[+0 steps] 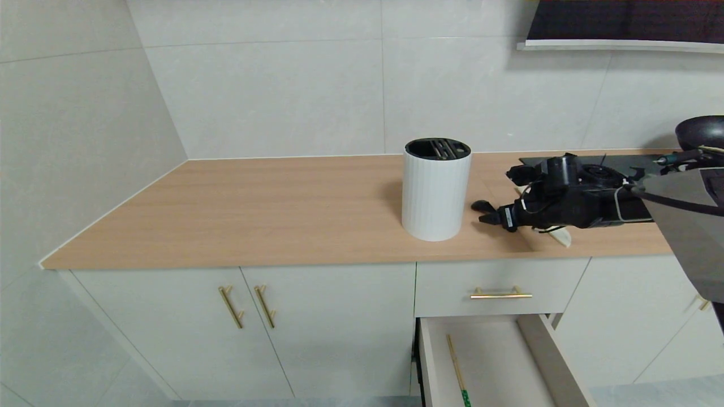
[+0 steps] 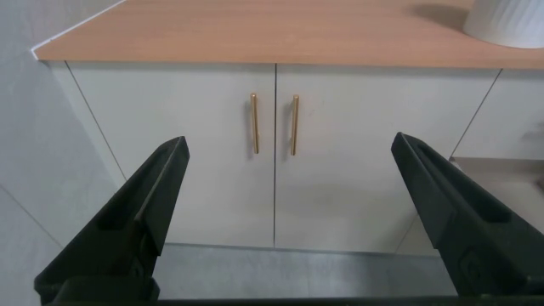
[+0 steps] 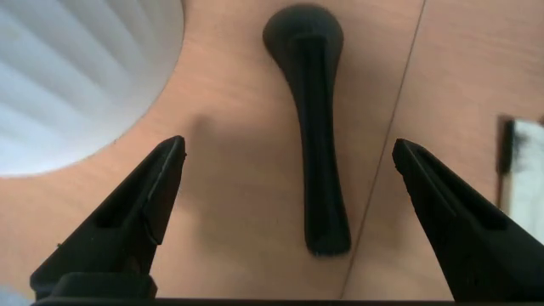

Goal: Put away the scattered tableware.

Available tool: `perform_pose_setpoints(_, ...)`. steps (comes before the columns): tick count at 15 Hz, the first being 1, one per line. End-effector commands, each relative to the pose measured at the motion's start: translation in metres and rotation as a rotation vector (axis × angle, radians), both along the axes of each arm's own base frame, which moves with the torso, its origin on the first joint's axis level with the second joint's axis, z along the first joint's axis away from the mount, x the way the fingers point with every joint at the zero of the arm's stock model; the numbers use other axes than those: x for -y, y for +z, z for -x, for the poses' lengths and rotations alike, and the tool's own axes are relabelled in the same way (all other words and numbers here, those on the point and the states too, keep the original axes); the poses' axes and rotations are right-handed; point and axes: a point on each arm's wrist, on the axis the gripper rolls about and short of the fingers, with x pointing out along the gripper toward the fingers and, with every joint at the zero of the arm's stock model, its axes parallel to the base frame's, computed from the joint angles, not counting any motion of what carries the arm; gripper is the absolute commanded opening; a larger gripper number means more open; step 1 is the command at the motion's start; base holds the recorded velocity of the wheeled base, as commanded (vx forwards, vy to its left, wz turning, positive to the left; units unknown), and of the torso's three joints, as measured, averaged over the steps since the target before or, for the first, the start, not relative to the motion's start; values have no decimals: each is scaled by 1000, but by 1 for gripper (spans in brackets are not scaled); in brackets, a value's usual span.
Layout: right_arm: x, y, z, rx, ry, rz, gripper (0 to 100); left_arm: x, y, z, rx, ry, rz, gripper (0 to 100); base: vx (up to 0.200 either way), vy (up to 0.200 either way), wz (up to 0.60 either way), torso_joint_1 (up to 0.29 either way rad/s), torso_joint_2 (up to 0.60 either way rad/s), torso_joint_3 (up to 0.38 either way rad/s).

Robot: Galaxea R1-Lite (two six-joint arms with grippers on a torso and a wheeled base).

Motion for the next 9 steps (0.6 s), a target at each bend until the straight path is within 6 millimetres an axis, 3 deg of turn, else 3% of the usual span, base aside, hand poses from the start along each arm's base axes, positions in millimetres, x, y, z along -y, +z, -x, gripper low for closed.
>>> perform_pose_setpoints(1,1,-13,-7,-11,3,-3,100,0,0,0,0,1,0,100,0,0,0,0,0,0)
perform_pose_setpoints(3,3,-18,-11,-14,3,-5,100,0,0,0,-1,1,0,100,0,0,0,0,0,0)
perform_pose_setpoints(4,4,-18,-12,-11,1,-5,0,0,0,0,-1,1,0,100,0,0,0,0,0,0)
perform_pose_setpoints(9,2,-33,-16,-32,2,-1,0,0,0,0,0,1,0,100,0,0,0,0,0,0)
